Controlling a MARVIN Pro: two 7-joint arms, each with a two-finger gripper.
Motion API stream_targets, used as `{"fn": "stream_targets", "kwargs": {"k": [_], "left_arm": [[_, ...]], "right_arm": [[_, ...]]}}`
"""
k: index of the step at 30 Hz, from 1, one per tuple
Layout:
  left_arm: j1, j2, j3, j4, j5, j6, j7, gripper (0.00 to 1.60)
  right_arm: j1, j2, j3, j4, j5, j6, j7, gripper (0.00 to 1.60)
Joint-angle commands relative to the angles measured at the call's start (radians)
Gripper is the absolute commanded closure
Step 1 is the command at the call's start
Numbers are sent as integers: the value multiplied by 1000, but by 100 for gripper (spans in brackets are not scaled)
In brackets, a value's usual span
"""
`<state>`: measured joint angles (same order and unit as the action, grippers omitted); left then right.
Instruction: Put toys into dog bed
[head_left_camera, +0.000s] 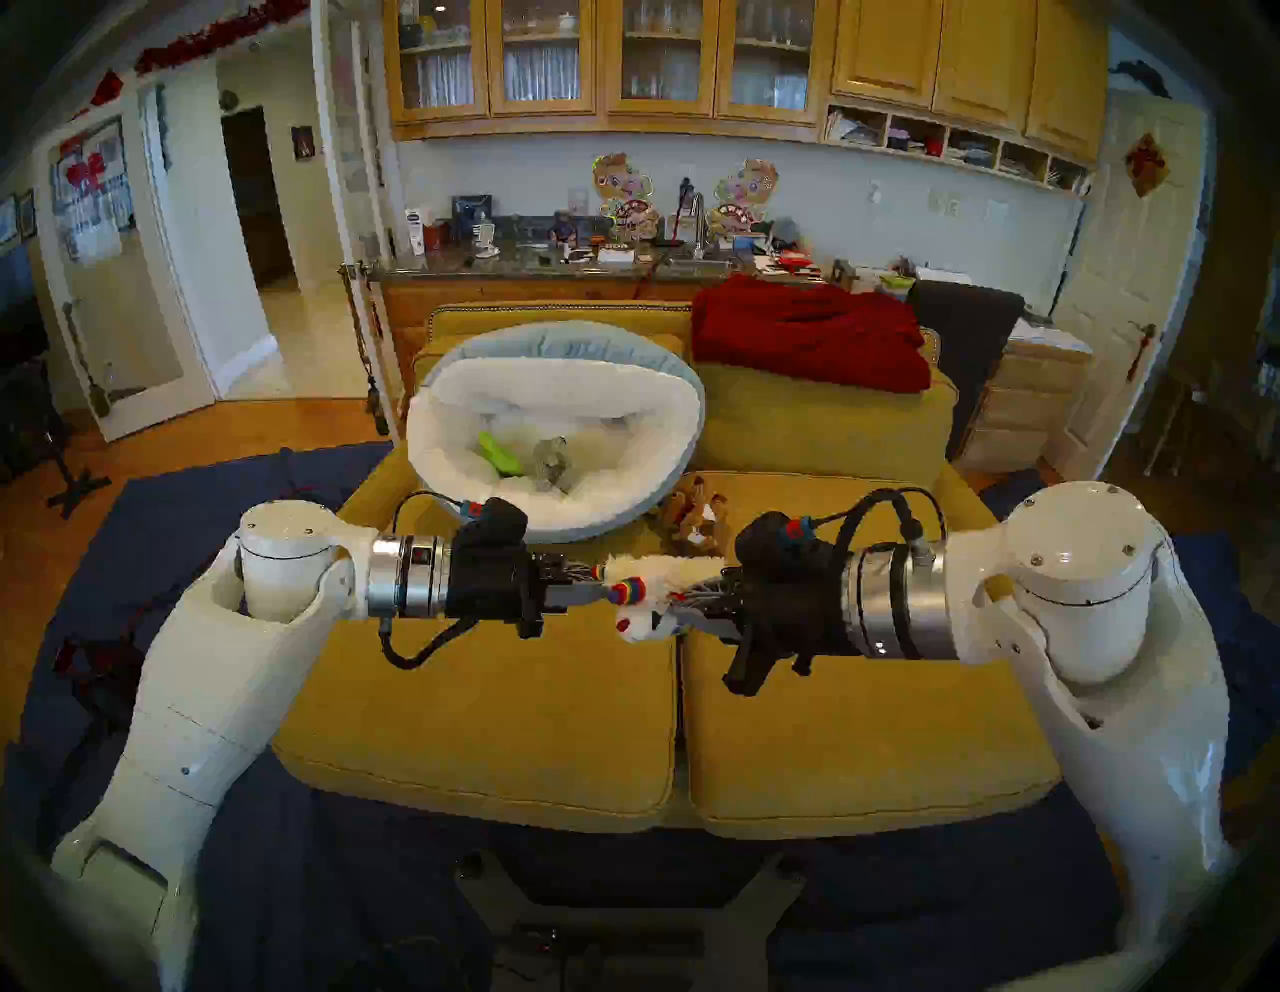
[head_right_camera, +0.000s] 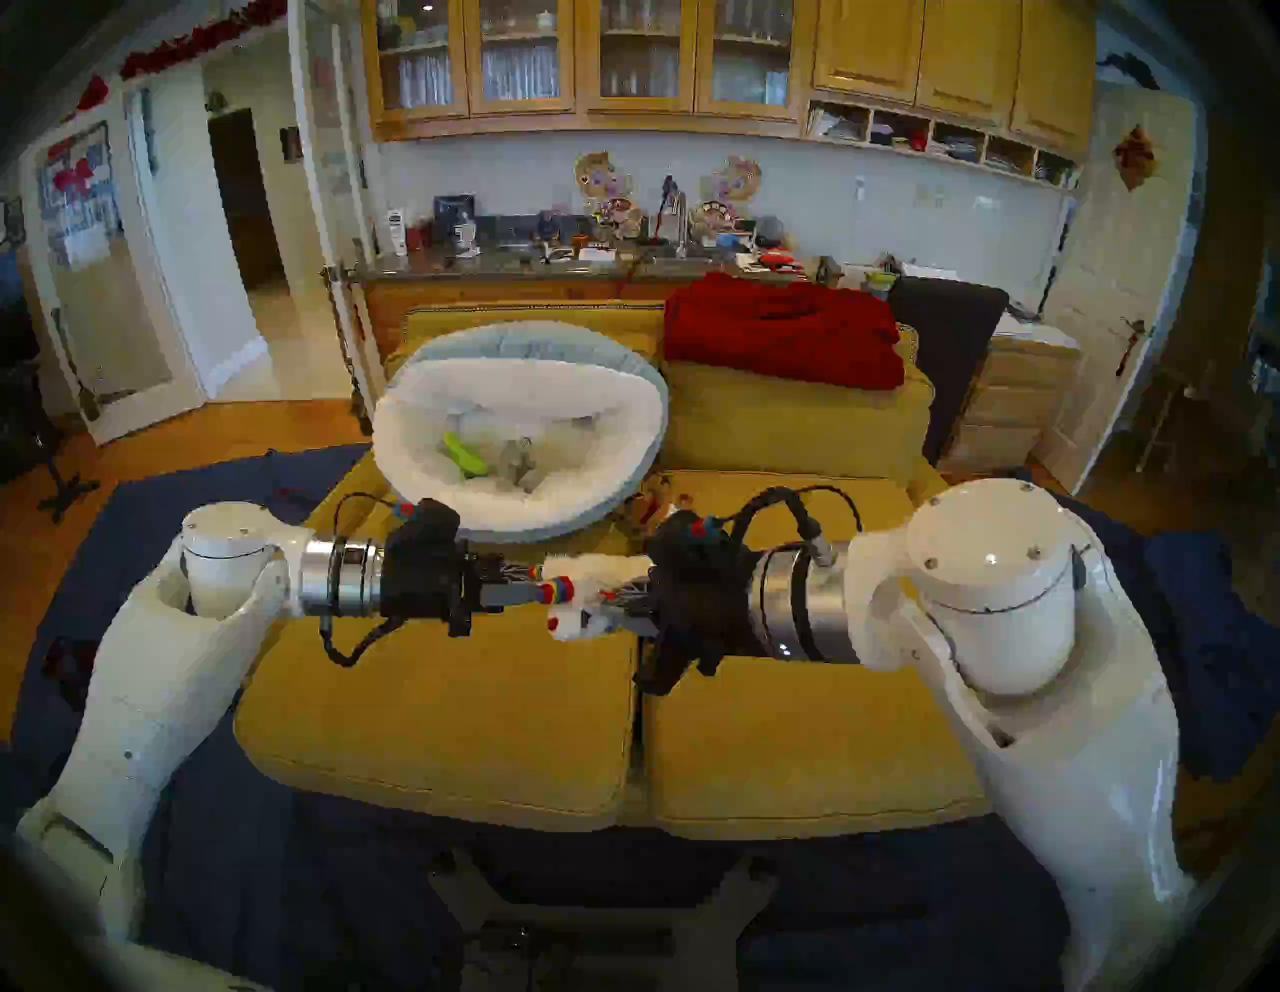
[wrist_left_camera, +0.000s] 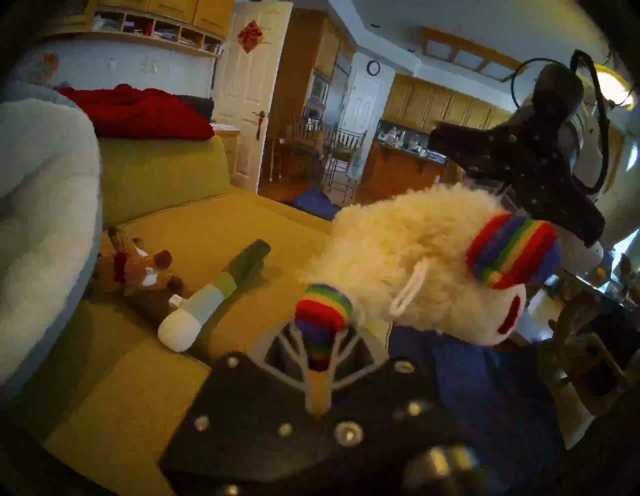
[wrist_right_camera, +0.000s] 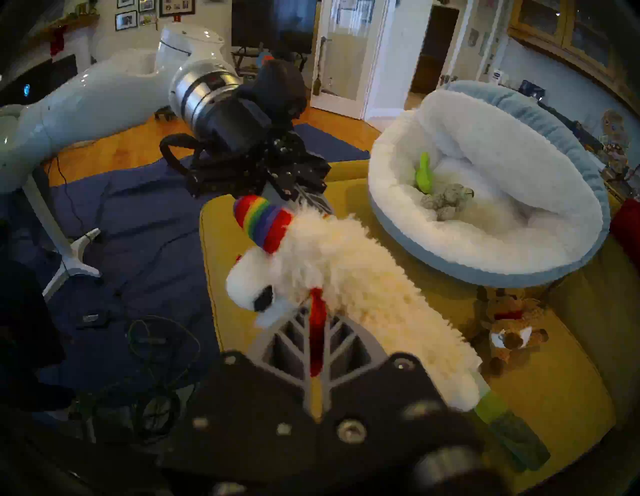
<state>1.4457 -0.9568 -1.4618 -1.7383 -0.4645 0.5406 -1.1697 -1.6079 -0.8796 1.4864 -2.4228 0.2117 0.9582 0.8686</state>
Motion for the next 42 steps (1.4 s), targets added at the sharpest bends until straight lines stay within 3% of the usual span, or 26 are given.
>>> {"fn": "stream_targets", "kwargs": {"k": [1,7,9,10,24,36,42], "left_arm": [[-25,0,-14,-15,-10,-13,-13,160],[-18,0,-21,-17,-11,-25,-22,160],[-16,1,-23,-15,-10,-29,-23,160],[-16,2,-25,-14,-10,-30,-23,160],[-35,-6,-37,35,14,-44,6,160],[-148,-35,-51,184,30,-39,81,160],[-188,-51,-87,213,25,-40,124,160]], "right_arm": [[10,18,2,-21,27,-10,40,160],[3,30,1,-21,39,-9,30,160],[1,32,2,-21,43,-8,28,36],[0,34,3,-21,45,-7,27,0],[-10,49,2,-21,60,-9,6,0],[-58,13,0,-21,29,-5,-72,0],[-67,4,-4,-21,20,-10,-85,0]]}}
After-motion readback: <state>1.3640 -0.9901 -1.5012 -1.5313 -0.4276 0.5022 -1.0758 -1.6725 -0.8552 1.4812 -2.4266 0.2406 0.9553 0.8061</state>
